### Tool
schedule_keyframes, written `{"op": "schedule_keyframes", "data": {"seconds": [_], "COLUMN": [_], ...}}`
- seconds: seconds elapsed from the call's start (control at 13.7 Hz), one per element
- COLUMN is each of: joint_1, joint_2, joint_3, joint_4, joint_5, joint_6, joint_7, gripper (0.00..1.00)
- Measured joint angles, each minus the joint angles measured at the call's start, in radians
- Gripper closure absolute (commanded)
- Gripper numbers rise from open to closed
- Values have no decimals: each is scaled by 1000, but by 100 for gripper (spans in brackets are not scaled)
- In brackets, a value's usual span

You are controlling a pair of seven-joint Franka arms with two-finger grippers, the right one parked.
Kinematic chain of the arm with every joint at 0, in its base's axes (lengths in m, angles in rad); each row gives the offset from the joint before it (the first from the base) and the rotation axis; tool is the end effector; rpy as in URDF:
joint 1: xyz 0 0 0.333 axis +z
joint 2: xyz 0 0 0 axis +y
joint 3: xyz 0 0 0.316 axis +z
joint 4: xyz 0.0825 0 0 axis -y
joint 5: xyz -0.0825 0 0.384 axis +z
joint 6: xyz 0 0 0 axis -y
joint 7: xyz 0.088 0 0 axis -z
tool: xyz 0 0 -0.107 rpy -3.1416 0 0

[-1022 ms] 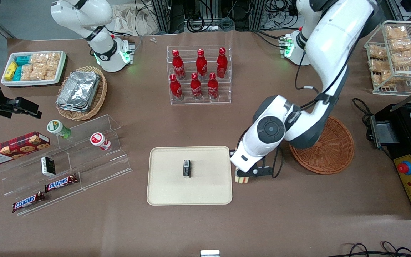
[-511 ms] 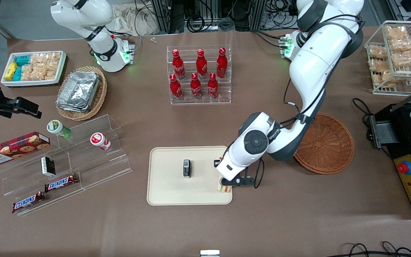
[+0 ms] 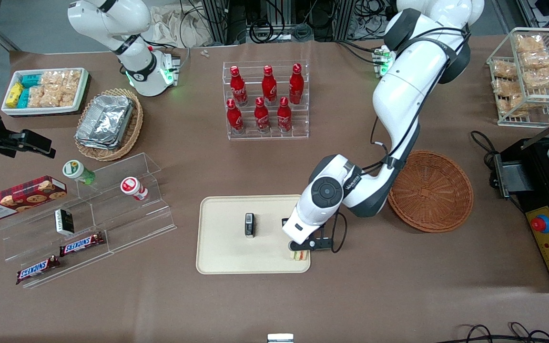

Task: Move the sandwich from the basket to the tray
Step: 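Lower the sandwich onto the tray beside the black box and open the gripper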

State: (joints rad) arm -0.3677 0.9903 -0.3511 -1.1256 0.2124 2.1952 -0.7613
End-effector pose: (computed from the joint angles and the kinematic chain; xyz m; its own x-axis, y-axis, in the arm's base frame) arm 0.6471 -0.4369 0.2346 0.9949 0.0989 0.0200 0.0943 -0.9818 0.1648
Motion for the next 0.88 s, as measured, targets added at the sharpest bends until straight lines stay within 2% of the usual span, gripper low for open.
{"op": "schedule_keyframes", "data": {"seconds": [0.15,0.51,0.88], "joint_1": [-1,-1,-2], "joint_2": [3,10,10], "joint_3": [0,1,1], "joint_4": [5,6,12], "joint_5": [0,0,0], "joint_6": [4,9,9], "joint_7": [-5,-12,-13], "gripper": [35,2,1]}}
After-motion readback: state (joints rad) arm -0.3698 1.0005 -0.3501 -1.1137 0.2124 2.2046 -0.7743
